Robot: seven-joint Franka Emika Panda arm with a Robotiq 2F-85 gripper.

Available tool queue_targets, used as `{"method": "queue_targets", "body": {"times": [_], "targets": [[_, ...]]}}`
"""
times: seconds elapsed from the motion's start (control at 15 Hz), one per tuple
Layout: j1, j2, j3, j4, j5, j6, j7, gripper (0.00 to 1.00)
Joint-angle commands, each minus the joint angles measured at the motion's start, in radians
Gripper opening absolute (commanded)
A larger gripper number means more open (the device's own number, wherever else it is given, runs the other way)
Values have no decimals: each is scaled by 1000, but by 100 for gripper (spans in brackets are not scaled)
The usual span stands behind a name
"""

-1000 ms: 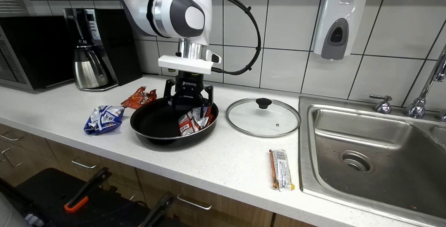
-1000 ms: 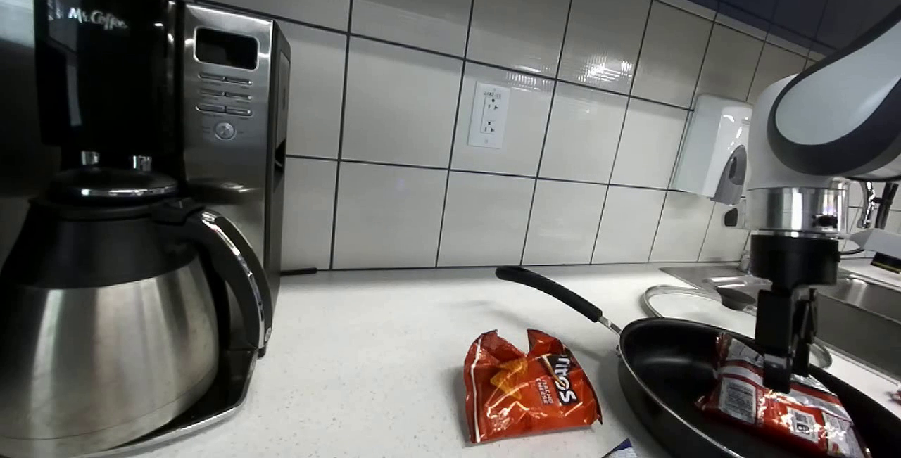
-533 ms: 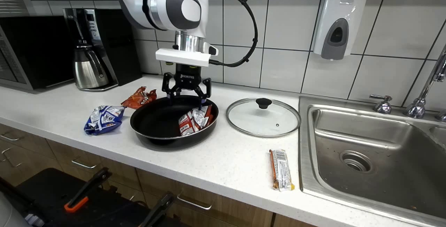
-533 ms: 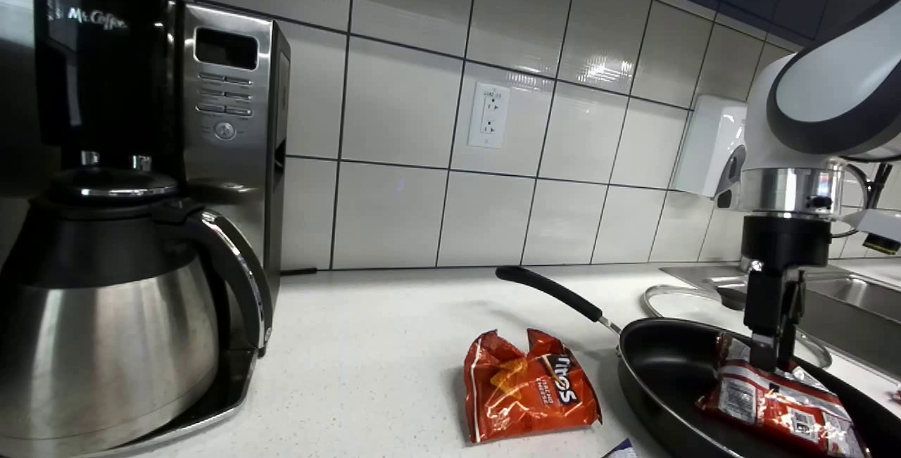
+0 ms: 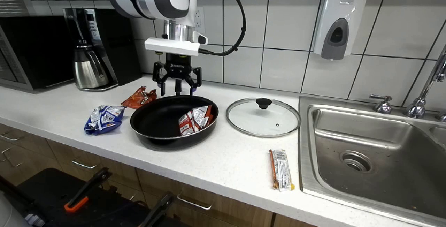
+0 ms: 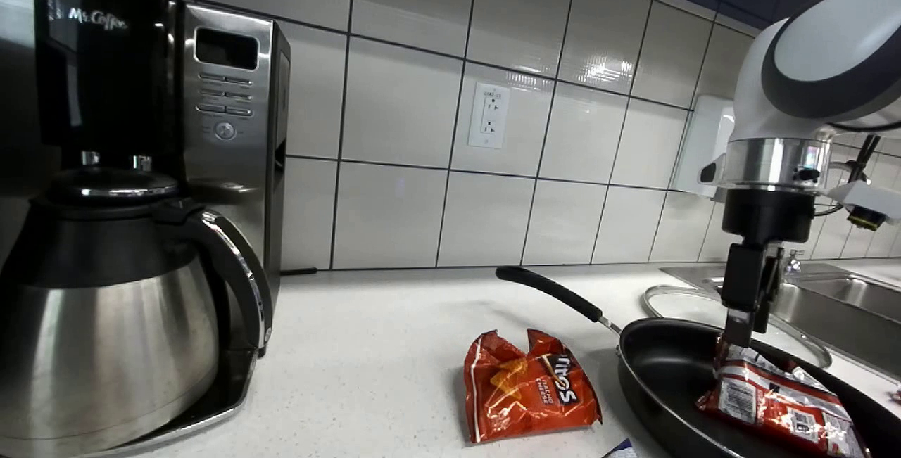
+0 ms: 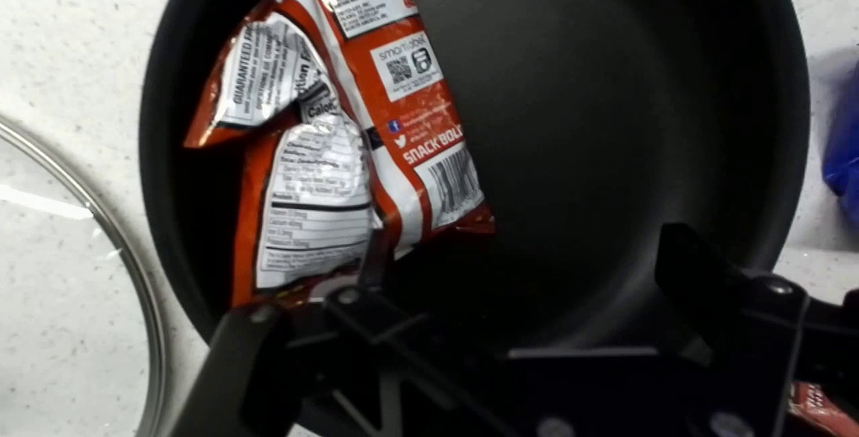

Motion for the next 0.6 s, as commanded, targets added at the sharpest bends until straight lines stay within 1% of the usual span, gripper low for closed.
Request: {"method": "queue_targets", "body": {"times": [0.0,0.27,0.53], "targets": [[29,-43,32,-5,22,-37,24,100],[73,-53,60,3,21,-50,72,100],[110,-50,84,31,13,-118,110,100]]}}
